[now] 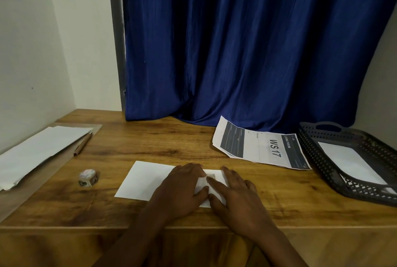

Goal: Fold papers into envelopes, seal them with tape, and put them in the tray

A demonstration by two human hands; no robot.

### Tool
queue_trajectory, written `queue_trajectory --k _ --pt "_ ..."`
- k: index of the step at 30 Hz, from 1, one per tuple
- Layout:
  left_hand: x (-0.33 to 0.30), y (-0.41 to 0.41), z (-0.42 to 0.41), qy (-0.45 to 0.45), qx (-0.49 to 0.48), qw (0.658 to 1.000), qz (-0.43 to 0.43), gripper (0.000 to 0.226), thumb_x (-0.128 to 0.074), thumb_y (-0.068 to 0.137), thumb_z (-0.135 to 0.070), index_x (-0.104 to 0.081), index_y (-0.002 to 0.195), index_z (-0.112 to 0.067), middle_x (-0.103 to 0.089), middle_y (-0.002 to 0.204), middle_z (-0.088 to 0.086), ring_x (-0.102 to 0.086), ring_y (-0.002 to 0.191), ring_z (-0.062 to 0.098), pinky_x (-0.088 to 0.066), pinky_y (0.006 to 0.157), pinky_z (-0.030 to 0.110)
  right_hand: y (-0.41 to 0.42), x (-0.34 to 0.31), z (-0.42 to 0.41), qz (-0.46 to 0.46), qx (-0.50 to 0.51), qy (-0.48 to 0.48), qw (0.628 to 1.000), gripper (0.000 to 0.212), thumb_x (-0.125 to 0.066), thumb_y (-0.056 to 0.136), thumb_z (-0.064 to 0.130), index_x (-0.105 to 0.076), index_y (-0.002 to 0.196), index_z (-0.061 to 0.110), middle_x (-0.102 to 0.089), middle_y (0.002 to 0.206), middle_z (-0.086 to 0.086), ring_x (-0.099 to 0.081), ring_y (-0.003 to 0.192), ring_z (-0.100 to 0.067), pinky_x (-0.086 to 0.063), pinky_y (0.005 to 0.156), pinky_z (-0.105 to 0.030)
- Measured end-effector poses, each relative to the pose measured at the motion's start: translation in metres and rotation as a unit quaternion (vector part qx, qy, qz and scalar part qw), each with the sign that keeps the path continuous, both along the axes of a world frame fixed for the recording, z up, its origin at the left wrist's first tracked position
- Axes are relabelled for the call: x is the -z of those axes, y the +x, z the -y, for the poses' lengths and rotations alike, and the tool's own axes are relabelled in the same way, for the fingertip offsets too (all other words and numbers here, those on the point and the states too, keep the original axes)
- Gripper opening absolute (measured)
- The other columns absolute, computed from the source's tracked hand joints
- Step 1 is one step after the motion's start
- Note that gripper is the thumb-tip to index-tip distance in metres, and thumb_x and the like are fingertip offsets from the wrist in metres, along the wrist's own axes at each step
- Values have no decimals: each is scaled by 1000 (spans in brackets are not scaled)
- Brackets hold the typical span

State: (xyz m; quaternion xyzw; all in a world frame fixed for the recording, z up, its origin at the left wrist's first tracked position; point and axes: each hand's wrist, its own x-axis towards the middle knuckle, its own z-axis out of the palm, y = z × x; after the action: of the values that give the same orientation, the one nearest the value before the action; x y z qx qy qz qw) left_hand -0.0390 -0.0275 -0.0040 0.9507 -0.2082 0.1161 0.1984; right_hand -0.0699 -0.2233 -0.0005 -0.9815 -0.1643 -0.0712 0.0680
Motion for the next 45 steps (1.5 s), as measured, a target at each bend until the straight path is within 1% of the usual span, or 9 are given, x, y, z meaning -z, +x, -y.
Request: queue_trajectory --k 8,11,15,19,25,33,36,39,45 --pt "2 -1 -2 -54 -10 998 23 44 -53 97 -51 -48 137 -35 -52 145 -15 -48 129 5 -40 104 20 -8 2 6 91 -60 138 984 40 -44 89 60 -64 123 49 -34 159 10 -26 146 -9 -25 116 -32" --pt "0 -2 -2 -86 -21 995 33 43 -52 99 -48 -47 139 -33 -56 138 -12 -53 119 6 -46 98 20 -10 0 6 105 -66 159 979 40 -50 91 62 -60 126 46 -37 154 16 -27 136 2 -25 111 -25" --pt "0 -1 -2 -78 -35 996 30 45 -50 100 -48 -41 143 -35 -57 140 -9 -56 119 9 -49 98 23 8 -22 2 42 -38 233 971 43 -48 98 55 -52 137 39 -45 147 17 -36 125 6 -33 104 -21" --pt "-1 -1 0 -73 -50 996 23 51 -47 101 -48 -35 148 -33 -54 146 -6 -55 126 12 -49 103 27 44 -44 -5 -63 0 208 976 42 -51 101 39 -53 140 26 -55 144 2 -53 126 -17 -43 100 -29" --pt "-3 -3 -1 -88 -52 995 18 61 -41 102 -49 -23 156 -28 -37 159 -5 -40 142 13 -37 117 32 86 -53 -19 -141 -19 66 988 39 -61 90 51 -65 113 20 -67 111 -2 -62 99 -19 -54 90 -39" --pt "-5 -5 3 -86 -59 991 81 64 -31 96 -53 -34 153 -24 -41 156 -2 -39 141 14 -29 116 28 105 -76 -15 -353 -74 124 924 53 -80 70 58 -71 91 10 -62 81 -5 -52 69 -19 -42 62 -28" --pt "-6 -7 4 -95 -66 989 92 63 -30 95 -54 -39 149 -24 -43 154 -2 -41 139 15 -29 115 28 98 -77 -9 -396 -71 148 904 51 -80 78 46 -71 104 4 -70 96 -10 -58 83 -28 -46 69 -29" --pt "-10 -10 4 -124 -66 983 120 64 -30 92 -60 -47 143 -25 -48 150 -2 -43 136 15 -29 115 31 89 -73 1 -384 -43 196 901 36 -76 85 40 -74 108 12 -76 110 -3 -70 102 -25 -55 97 -40" --pt "-14 -11 3 -249 -45 946 201 45 -55 90 -35 -52 133 -23 -54 137 -4 -46 127 10 -41 107 36 52 -103 68 -320 -8 353 879 26 -68 94 19 -68 118 10 -76 111 -6 -73 103 -26 -56 95 -42"
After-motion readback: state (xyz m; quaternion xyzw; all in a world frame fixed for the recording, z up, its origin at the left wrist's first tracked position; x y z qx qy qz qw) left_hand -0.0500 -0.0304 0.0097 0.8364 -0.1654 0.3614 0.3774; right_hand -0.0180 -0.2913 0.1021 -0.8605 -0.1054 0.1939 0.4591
